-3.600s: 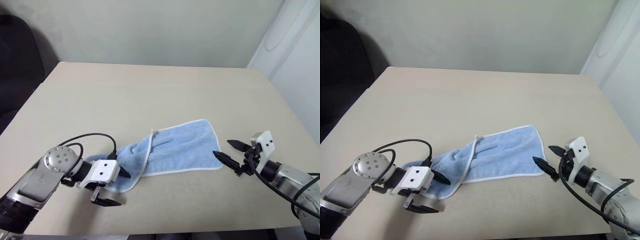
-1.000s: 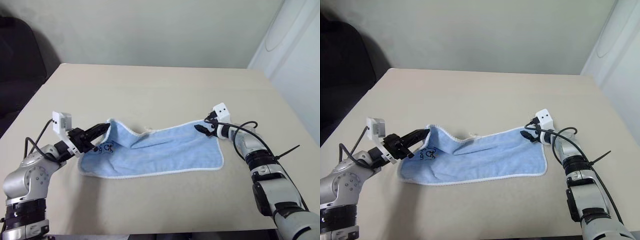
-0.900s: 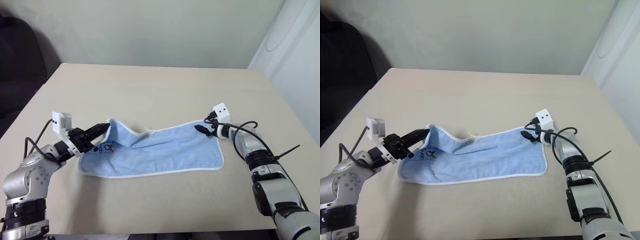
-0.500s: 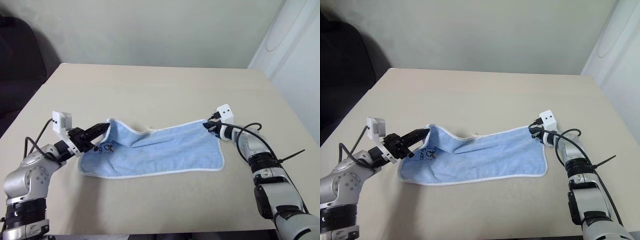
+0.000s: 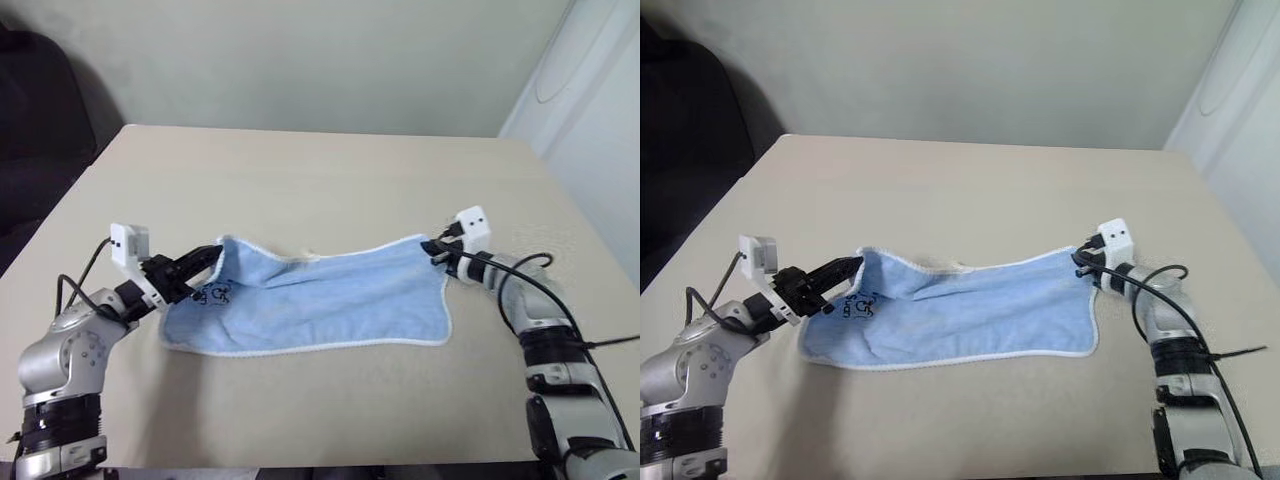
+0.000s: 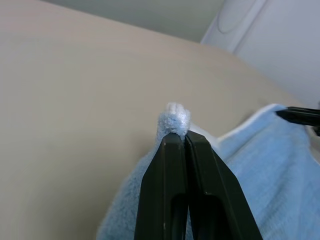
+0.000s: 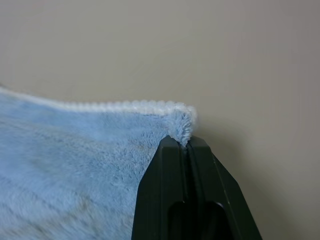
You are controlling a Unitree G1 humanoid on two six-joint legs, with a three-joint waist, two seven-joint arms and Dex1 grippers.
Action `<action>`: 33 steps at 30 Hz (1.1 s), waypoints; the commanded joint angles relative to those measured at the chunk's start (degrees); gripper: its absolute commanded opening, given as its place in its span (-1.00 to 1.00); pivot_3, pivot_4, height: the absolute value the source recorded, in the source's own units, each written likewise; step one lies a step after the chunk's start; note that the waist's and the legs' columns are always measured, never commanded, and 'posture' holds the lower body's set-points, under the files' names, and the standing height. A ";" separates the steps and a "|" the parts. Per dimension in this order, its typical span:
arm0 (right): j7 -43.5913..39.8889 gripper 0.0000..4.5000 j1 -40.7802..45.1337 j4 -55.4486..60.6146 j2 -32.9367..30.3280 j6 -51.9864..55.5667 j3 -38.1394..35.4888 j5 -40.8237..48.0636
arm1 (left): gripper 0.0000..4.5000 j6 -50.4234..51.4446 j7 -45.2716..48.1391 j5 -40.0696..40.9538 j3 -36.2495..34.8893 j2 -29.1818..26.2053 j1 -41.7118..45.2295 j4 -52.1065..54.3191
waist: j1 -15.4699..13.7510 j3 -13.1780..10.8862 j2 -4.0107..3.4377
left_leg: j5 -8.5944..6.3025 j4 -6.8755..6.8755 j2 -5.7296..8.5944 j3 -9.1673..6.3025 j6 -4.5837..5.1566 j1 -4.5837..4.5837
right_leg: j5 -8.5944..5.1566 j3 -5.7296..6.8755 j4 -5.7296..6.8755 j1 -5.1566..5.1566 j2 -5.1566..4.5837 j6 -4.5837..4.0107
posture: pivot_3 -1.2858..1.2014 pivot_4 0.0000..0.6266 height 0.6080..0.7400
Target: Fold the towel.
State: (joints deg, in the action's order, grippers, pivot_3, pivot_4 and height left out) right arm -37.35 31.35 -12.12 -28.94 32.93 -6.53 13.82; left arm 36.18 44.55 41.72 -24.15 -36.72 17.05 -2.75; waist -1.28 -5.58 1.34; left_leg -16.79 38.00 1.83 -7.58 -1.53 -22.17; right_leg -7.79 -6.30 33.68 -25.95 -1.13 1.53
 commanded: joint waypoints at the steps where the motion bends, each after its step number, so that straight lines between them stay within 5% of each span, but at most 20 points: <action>1: 2.93 -0.99 1.37 6.05 -4.84 1.45 -7.25 1.88 | -1.00 -4.24 -4.59 -1.83 -0.63 1.05 8.46 -2.76 | -0.46 -0.21 -0.01 | 0.05 0.04 0.02 0.00 0.04 0.00 | 0.00 -0.01 0.00 0.05 -0.02 0.00 | 0.03 -0.52 1.00; 11: 4.98 -0.99 12.56 1.53 -9.98 -3.10 -8.34 0.25 | -1.00 -12.26 -4.82 -3.83 1.85 7.33 35.19 -21.05 | -0.44 -0.77 -0.18 | 0.59 0.04 0.06 0.01 0.79 -0.06 | 0.61 -0.01 -0.57 0.22 -0.06 0.83 | 0.03 -0.52 1.00; 17: 4.39 -0.99 15.00 4.31 -13.48 -2.63 -10.98 2.65 | -1.00 -13.49 -1.61 -3.71 1.76 7.16 40.33 -22.85 | -0.34 -0.80 -0.27 | 0.59 -0.03 0.05 -0.01 0.93 -0.12 | 0.94 0.01 -1.13 0.37 -0.06 1.22 | 0.03 -0.52 1.00; 21: 1.18 -0.99 6.52 14.03 -14.76 0.76 -15.94 8.30 | -1.00 -7.60 1.97 -0.06 0.45 4.18 31.72 -14.57 | -0.32 -0.81 -0.28 | 0.59 0.02 0.05 -0.02 0.97 -0.09 | 0.95 0.01 -1.24 0.49 -0.05 1.22 | 0.03 -0.52 1.00; 29: -7.73 -0.99 -31.00 38.78 -13.12 8.78 -24.46 21.86 | -1.00 1.50 14.14 5.36 -0.75 -5.60 -4.05 8.53 | -0.08 -0.84 -0.27 | 0.21 0.12 -0.05 0.00 0.69 0.09 | 0.39 -0.01 -1.22 0.70 0.19 0.82 | 0.03 -0.52 1.00; 33: -11.35 -0.99 -41.98 42.27 -13.57 9.66 -24.81 24.79 | -1.00 3.77 15.16 6.83 -1.78 -7.94 -14.10 15.33 | -0.09 -0.88 -0.18 | 0.00 0.32 0.04 -0.02 0.34 -0.15 | -0.56 -0.14 -0.80 0.53 0.17 1.05 | 0.03 -0.52 1.00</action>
State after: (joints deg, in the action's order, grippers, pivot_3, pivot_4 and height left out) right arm -46.99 -10.10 27.90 -41.30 42.30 -28.59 36.42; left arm 39.29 58.83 46.56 -23.90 -43.43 3.28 8.61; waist -1.37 -6.46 1.16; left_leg -16.81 38.30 1.85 -7.64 -1.18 -22.31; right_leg -8.88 -6.47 32.90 -25.45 -0.93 2.52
